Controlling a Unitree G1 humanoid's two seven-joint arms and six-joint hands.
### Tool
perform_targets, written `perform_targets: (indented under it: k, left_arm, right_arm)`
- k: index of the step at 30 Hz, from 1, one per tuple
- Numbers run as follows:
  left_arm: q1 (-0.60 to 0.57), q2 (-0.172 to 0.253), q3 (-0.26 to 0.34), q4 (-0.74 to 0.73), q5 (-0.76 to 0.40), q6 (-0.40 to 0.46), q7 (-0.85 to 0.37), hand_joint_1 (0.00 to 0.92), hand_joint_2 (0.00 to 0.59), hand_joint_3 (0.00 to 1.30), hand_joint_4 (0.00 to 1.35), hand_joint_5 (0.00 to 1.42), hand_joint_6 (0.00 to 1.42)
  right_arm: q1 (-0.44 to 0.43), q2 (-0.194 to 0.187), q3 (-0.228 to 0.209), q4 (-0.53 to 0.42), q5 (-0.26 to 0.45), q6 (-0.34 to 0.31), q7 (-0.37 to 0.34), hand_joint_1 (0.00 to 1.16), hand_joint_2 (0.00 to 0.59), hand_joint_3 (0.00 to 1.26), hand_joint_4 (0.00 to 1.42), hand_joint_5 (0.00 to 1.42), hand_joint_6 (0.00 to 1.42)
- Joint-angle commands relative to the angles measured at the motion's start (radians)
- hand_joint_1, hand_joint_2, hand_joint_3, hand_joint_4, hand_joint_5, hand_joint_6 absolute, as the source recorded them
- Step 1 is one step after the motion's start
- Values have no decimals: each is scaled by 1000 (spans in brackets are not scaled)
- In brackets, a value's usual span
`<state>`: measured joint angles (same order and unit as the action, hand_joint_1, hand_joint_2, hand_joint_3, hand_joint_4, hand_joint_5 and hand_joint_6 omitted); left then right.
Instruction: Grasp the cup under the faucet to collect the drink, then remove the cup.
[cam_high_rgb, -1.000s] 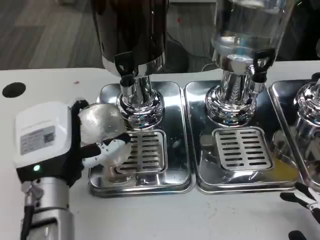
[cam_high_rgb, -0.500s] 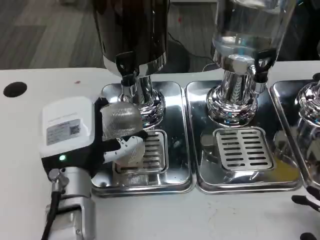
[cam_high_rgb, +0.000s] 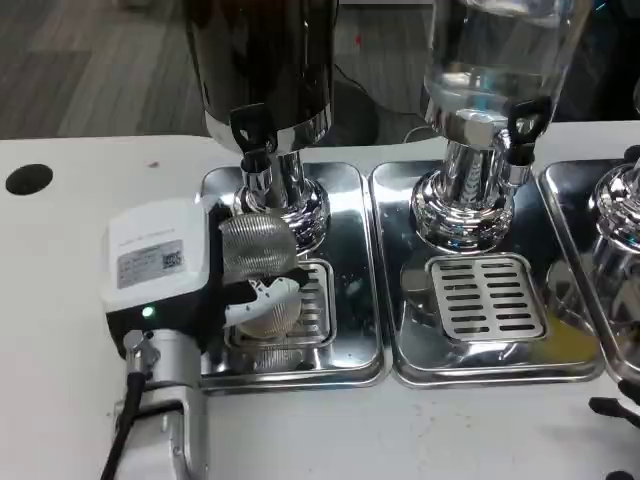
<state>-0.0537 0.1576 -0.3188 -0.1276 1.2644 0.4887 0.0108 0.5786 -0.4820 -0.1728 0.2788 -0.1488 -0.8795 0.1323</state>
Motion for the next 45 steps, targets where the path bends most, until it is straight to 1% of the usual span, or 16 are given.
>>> perform_targets:
  k: [1,9,11,13,18,34,35,37,38,41,45]
  left_arm:
    - [-33,-3,-4,17,-7,4,37,372,152,474,572,851,1059]
    - [-60,-6,-10,56,-25,6,53,357,150,461,559,829,1036]
    - [-64,-5,-13,62,-29,6,53,323,141,438,544,815,1017]
    - [-65,-3,-16,69,-37,8,49,280,118,408,493,779,971]
    - [-64,3,-21,70,-44,13,45,220,95,370,443,736,922]
    - [-24,25,-14,17,-55,8,44,200,91,352,417,705,916]
    - [-19,26,-13,9,-56,7,45,179,77,339,394,690,909]
    - [2,31,-6,-32,-63,-1,50,107,55,314,338,654,893]
    - [18,36,-1,-69,-66,-6,49,85,54,301,323,649,889]
    - [56,48,10,-161,-73,-20,42,64,49,296,314,639,887]
    - [97,52,32,-269,-88,-41,37,59,55,296,305,639,887]
  right_arm:
    - [-5,-9,-5,10,13,-10,14,428,389,200,32,0,0]
    - [-13,-10,-8,17,17,-5,21,429,388,200,32,0,0]
    - [-17,-9,-8,22,16,-4,22,428,390,200,32,0,0]
    - [-19,-8,-8,24,16,-3,24,426,392,200,32,0,0]
    - [-24,-7,-8,27,16,-3,27,422,395,200,32,0,0]
    - [-17,-3,-7,3,14,-1,33,415,397,200,32,0,0]
    - [-17,-3,-7,2,13,0,33,415,397,200,32,0,0]
    - [-15,-3,-6,0,10,1,32,415,397,200,32,0,0]
    - [-15,-3,-7,0,10,1,32,416,396,200,32,0,0]
    - [-17,-3,-7,1,12,3,33,419,393,200,32,0,0]
    - [-22,-1,-4,5,11,4,34,422,390,200,32,0,0]
